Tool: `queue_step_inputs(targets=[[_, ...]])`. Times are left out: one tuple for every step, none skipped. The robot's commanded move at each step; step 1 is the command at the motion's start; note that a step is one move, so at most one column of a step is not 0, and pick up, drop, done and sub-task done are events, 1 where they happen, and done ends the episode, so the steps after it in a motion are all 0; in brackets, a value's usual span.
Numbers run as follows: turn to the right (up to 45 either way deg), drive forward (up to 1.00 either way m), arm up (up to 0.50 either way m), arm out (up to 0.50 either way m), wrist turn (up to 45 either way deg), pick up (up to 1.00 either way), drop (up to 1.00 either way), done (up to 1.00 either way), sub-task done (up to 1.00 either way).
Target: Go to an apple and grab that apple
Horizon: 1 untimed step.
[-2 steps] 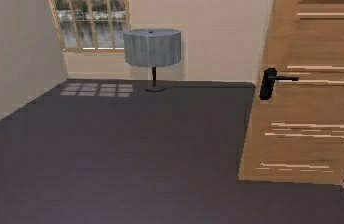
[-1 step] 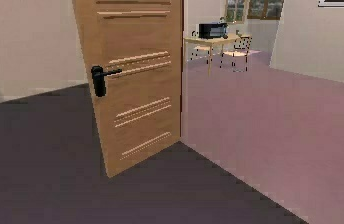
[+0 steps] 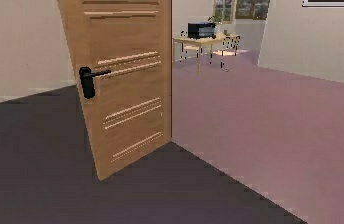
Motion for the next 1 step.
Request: queue_step_inputs(targets=[[0.0, 0.45, 0.0, 0.0, 0.0, 0.0, 0.0, 0.0, 0.0]])
